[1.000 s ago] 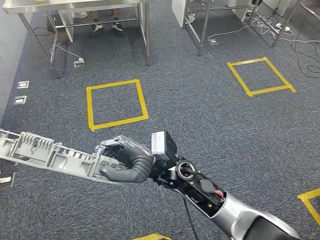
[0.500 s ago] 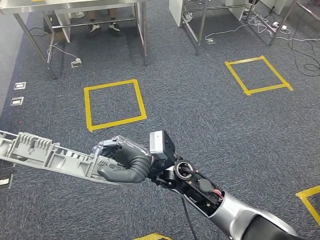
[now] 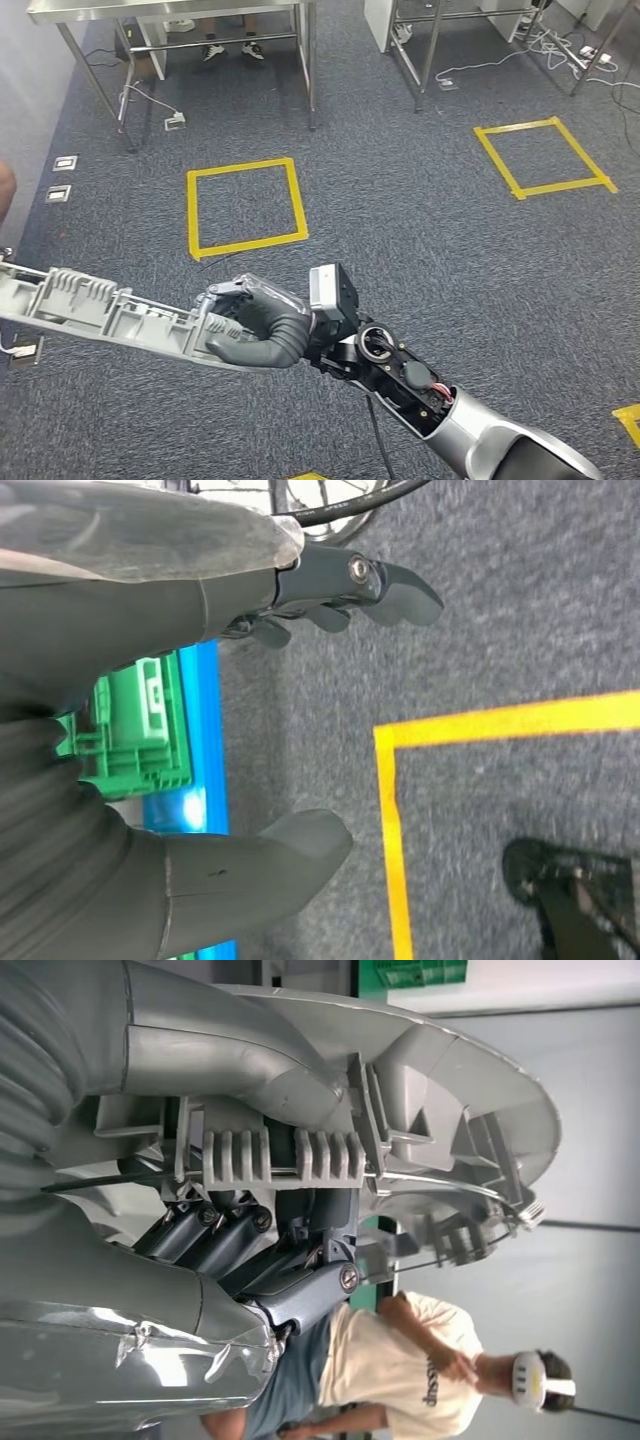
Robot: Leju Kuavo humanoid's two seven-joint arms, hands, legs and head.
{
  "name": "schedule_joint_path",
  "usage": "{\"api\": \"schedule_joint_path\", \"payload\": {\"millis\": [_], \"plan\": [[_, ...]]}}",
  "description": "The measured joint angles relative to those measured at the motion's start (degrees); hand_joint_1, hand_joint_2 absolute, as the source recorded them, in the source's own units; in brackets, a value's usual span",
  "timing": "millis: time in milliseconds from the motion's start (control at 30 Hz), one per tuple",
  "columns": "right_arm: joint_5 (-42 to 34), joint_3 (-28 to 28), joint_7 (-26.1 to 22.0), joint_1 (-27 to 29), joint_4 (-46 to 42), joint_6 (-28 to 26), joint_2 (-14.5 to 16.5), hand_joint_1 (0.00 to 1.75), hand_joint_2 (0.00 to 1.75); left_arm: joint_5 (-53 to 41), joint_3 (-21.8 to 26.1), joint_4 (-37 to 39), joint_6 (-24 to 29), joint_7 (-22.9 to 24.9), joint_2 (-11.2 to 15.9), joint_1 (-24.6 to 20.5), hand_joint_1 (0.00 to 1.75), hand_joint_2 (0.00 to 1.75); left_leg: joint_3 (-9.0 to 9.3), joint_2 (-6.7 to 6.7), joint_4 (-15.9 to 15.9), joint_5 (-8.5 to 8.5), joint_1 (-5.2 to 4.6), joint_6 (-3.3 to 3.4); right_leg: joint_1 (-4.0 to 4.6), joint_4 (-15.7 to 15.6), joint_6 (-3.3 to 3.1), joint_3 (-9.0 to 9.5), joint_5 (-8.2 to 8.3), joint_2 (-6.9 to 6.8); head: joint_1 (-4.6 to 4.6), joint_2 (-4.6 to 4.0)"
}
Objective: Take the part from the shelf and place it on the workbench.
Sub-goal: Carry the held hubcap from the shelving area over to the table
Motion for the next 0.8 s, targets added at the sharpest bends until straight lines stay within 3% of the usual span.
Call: {"api": "schedule_joint_path", "payload": {"millis": [67, 133, 233, 267, 300, 367, 433, 467, 567, 633, 667, 733, 767, 800], "plan": [[0.1, 0.0, 0.1, 0.0, 0.0, 0.0, 0.0, 1.75, 1.75, 0.0, 0.0, 0.0, 0.0, 0.0, -0.1, 0.0, 0.0, 1.75, -0.13, 0.49, 0.7, -0.62, 0.11, -0.54, -0.23, -0.7, -0.54, 0.7, 0.03, -0.1, -0.24, 0.0], [0.2, 0.0, 0.2, 0.0, 0.0, 0.0, 0.0, 1.75, 1.75, 0.0, 0.0, 0.0, 0.0, 0.0, -0.1, 0.0, 0.0, 1.75, -1.67, 1.11, 4.1, -2.24, 0.12, -0.9, -0.54, -1.3, -1.02, 1.39, 0.0, -0.33, -0.7, 0.0], [0.2, 0.0, 0.1, 0.0, 0.0, 0.2, 0.0, 1.75, 1.75, 0.0, 0.0, 0.0, 0.0, 0.0, 0.0, 0.0, 0.0, 1.75, -8.34, 1.28, 15.3, -6.12, 0.14, -1.31, -0.59, -1.4, -1.35, 1.9, -0.46, -0.66, -1.49, 0.0], [0.2, 0.0, 0.1, 0.0, 0.0, 0.2, 0.0, 1.75, 1.75, 0.0, 0.0, 0.0, 0.0, -0.1, 0.0, 0.0, 0.0, 1.75, -10.32, 1.3, 18.0, -6.35, 0.2, -1.44, -0.66, -1.4, -1.33, 2.16, -0.72, -0.73, -1.61, 0.0], [0.2, 0.0, 0.1, 0.0, 0.0, 0.2, 0.0, 1.75, 1.75, 0.0, 0.0, 0.0, 0.0, -0.1, 0.1, 0.1, 0.0, 1.75, -11.15, 1.34, 18.4, -5.29, 0.3, -1.58, -0.78, -1.3, -1.2, 2.5, -1.07, -0.77, -1.66, 0.0], [0.2, 0.0, 0.2, 0.0, 0.0, 0.2, 0.0, 1.75, 1.75, 0.0, 0.0, 0.0, 0.0, -0.1, 0.1, 0.1, 0.0, 1.75, -8.74, 1.59, 11.5, -0.24, 0.65, -1.87, -1.15, -1.0, -0.64, 3.27, -1.93, -0.77, -1.73, 0.0], [0.2, 0.0, 0.2, 0.0, 0.0, 0.2, 0.0, 1.75, 1.75, 0.0, 0.0, 0.0, 0.0, -0.2, 0.1, 0.1, 0.0, 1.75, -5.53, 1.79, 4.0, 3.05, 0.87, -1.98, -1.21, -0.4, 0.22, 3.68, -2.89, -0.71, -2.03, 0.0], [0.2, 0.1, 0.2, 0.0, -0.1, 0.2, 0.0, 1.75, 1.75, 0.0, 0.0, 0.0, -0.1, -0.2, 0.0, 0.0, 0.0, 1.75, -4.85, 1.72, 2.4, 3.33, 0.84, -1.71, -1.1, -0.2, 0.59, 3.75, -3.23, -0.67, -2.12, 0.0], [0.4, 0.1, 0.2, -0.1, -0.1, 0.3, 0.0, 1.75, 1.75, -0.1, 0.0, 0.1, -0.1, -0.4, -0.1, -0.1, 0.0, 1.75, -4.7, 1.28, 2.4, 2.48, 0.48, -0.13, -1.11, -0.2, 1.41, 4.07, -3.91, -0.62, -1.73, 0.0], [0.5, 0.1, 0.2, -0.1, -0.1, 0.4, 0.0, 1.75, 1.75, -0.1, 0.0, 0.1, -0.2, -0.5, -0.1, -0.1, 0.0, 1.75, -4.45, 1.23, 2.6, 2.1, 0.4, 0.71, -1.25, 2.1, 1.73, 3.28, -5.5, -0.66, -1.21, 0.0], [0.5, 0.1, 0.1, -0.2, -0.1, 0.4, 0.0, 1.75, 1.75, -0.1, 0.0, 0.1, -0.2, -0.6, 0.0, 0.0, 0.0, 1.75, -4.3, 1.23, 2.5, 1.96, 0.35, 1.04, -1.2, 5.1, 1.77, 1.82, -7.02, -0.67, -0.87, 0.0], [0.5, 0.0, 0.1, -0.2, -0.1, 0.6, 0.0, 1.75, 1.75, -0.1, 0.0, 0.1, -0.2, -0.7, 0.0, 0.0, 0.0, 1.75, -4.08, 1.22, 2.5, 1.69, 0.0, 1.52, -0.88, 13.9, 1.58, -2.95, -10.44, -0.66, -0.12, 0.0], [0.6, 0.0, 0.0, -0.1, -0.1, 0.7, 0.0, 1.75, 1.75, -0.1, 0.0, 0.1, -0.2, -0.7, 0.0, 0.0, 0.0, 1.75, -3.92, 1.18, 2.5, 1.53, -0.26, 1.74, -0.68, 17.4, 1.37, -5.11, -11.23, -0.66, 0.16, 0.0], [0.6, 0.0, 0.0, -0.1, -0.1, 0.7, 0.0, 1.75, 1.75, -0.1, 0.0, 0.1, -0.2, -0.7, 0.0, 0.0, 0.0, 1.75, -3.66, 1.09, 2.5, 1.34, -0.57, 1.94, -0.44, 19.0, 1.01, -6.39, -10.9, -0.65, 0.42, 0.0]]}}
